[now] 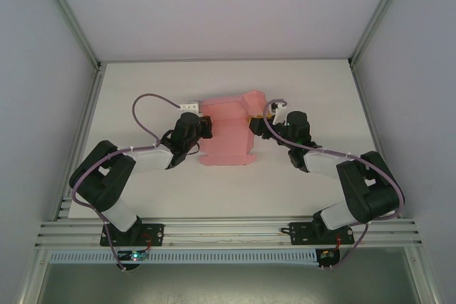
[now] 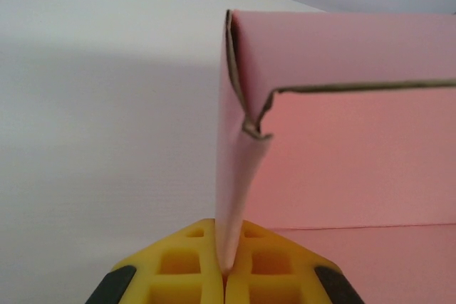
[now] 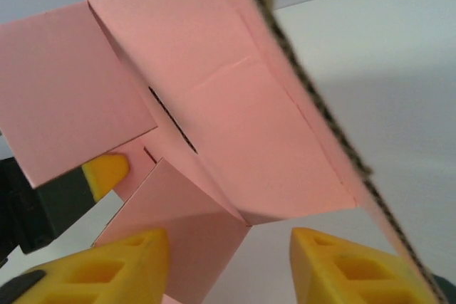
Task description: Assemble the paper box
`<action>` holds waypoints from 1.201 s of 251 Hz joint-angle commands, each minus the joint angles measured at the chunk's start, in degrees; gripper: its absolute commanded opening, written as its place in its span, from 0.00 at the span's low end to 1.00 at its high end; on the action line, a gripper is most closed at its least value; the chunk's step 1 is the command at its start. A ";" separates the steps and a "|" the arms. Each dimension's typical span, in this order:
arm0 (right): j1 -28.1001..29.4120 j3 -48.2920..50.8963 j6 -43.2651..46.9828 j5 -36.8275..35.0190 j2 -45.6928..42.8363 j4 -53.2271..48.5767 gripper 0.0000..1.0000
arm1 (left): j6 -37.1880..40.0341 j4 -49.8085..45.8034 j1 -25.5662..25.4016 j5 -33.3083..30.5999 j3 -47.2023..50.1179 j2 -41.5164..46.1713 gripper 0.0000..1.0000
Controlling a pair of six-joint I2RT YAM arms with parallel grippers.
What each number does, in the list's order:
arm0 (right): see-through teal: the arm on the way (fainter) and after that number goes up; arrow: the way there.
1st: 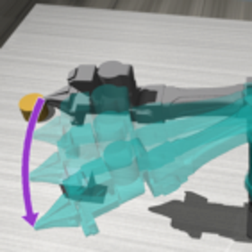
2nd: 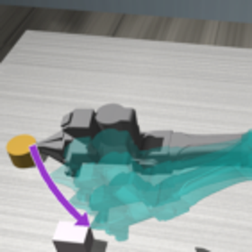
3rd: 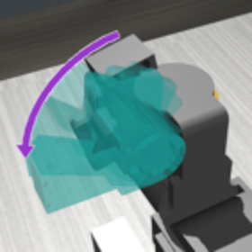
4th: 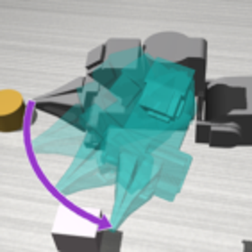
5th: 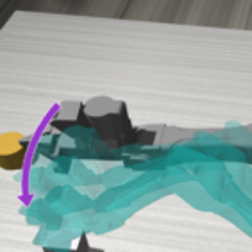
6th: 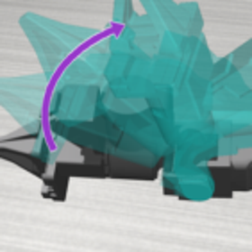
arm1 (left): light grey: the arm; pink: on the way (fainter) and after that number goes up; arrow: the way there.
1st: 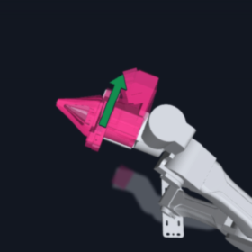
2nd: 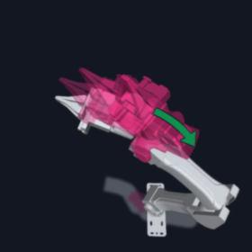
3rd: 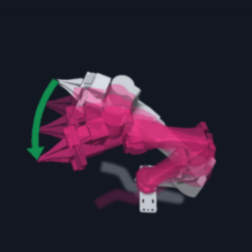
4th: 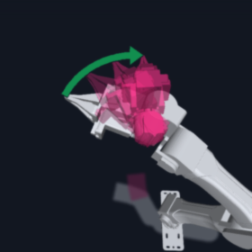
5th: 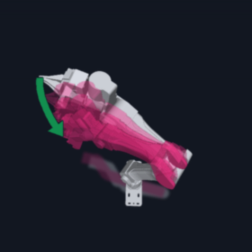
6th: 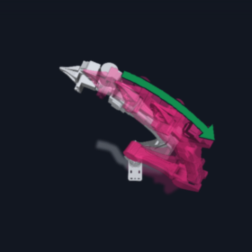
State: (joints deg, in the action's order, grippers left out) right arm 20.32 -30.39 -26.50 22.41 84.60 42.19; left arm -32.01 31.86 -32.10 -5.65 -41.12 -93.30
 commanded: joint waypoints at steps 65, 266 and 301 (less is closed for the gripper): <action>4.57 -4.23 6.84 -8.72 -0.80 -12.38 0.54 | 0.06 7.58 -0.29 4.88 0.59 1.26 0.00; 2.68 -1.13 11.86 -11.13 -14.44 -23.14 0.82 | 3.13 7.46 -0.34 1.90 3.86 5.10 0.00; 2.77 -1.37 10.03 -9.60 -12.52 -21.34 0.84 | 3.09 8.99 -0.36 3.40 4.17 4.79 0.00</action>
State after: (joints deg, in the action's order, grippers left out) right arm 23.35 -32.16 -15.68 10.37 71.02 19.88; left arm -29.98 36.07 -31.90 -3.44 -37.67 -89.86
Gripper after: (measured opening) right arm 0.832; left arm 0.069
